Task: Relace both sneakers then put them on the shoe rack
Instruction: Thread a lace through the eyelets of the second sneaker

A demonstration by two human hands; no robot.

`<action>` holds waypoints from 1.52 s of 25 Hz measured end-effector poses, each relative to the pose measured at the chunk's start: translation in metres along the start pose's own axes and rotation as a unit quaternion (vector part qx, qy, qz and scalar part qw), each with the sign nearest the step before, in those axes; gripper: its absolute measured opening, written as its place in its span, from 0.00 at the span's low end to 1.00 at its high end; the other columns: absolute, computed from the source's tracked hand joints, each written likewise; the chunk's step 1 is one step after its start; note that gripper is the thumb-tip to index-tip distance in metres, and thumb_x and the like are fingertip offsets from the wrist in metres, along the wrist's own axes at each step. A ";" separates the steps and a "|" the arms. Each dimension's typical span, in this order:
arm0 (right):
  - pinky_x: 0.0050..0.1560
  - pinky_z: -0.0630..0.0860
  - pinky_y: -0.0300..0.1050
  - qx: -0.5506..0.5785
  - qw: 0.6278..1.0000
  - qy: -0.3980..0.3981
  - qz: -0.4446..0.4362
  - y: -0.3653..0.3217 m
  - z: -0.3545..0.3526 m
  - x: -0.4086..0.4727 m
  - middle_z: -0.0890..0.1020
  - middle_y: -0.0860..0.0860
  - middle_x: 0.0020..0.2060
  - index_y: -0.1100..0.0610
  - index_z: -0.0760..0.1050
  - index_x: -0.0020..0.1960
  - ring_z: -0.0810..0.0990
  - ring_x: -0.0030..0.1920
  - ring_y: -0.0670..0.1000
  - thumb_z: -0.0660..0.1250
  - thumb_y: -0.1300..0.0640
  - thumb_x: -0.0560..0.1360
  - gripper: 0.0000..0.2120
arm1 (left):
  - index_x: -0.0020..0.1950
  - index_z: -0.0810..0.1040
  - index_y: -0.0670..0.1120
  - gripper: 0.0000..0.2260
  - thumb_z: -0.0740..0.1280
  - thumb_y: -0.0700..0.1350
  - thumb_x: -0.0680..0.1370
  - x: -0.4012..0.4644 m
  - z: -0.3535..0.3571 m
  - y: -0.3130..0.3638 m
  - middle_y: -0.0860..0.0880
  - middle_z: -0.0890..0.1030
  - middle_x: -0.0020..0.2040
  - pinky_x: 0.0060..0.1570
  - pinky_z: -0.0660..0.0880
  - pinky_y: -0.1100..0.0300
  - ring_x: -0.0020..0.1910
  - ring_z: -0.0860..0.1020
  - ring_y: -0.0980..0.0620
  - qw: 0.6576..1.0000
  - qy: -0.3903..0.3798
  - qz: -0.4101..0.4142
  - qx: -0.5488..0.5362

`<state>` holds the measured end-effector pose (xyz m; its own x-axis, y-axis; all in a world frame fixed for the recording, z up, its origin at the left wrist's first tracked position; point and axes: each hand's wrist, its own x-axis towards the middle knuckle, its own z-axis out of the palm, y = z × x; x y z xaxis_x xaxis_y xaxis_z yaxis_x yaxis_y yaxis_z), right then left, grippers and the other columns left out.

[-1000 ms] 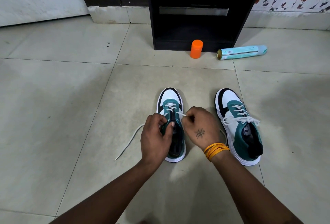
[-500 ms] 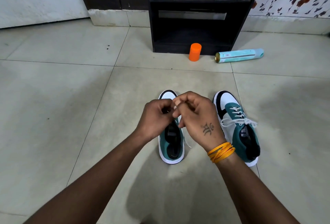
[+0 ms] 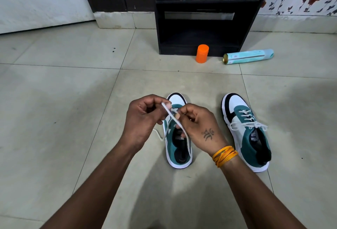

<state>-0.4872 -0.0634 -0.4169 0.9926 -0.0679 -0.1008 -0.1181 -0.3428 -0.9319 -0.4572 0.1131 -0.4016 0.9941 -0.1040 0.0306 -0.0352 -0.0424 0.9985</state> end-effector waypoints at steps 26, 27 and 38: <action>0.38 0.81 0.52 -0.110 0.984 0.104 -0.098 0.006 0.003 -0.004 0.84 0.45 0.35 0.47 0.79 0.49 0.82 0.31 0.48 0.67 0.51 0.80 0.03 | 0.53 0.86 0.41 0.06 0.72 0.34 0.79 0.004 0.000 -0.004 0.45 0.88 0.42 0.39 0.80 0.57 0.35 0.84 0.49 0.997 -0.047 -0.013 0.057; 0.38 0.80 0.52 -0.117 0.983 0.104 -0.093 0.008 0.000 -0.004 0.84 0.45 0.36 0.48 0.79 0.48 0.82 0.31 0.48 0.67 0.52 0.81 0.04 | 0.53 0.86 0.42 0.06 0.72 0.34 0.79 0.004 -0.003 -0.005 0.46 0.88 0.43 0.41 0.81 0.55 0.36 0.84 0.47 0.996 -0.050 -0.018 0.067; 0.41 0.79 0.50 -0.243 0.952 0.161 -0.098 0.016 -0.009 -0.004 0.78 0.44 0.45 0.46 0.82 0.52 0.78 0.36 0.48 0.71 0.51 0.76 0.05 | 0.42 0.86 0.46 0.04 0.79 0.43 0.75 0.004 -0.003 -0.010 0.48 0.86 0.35 0.36 0.80 0.55 0.34 0.85 0.47 0.986 0.008 -0.053 0.159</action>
<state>-0.4929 -0.0767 -0.4280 0.9458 -0.2154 0.2431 -0.0090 -0.7655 -0.6433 -0.4526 0.1162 -0.4112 0.9954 -0.0657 -0.0701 0.0417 -0.3618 0.9313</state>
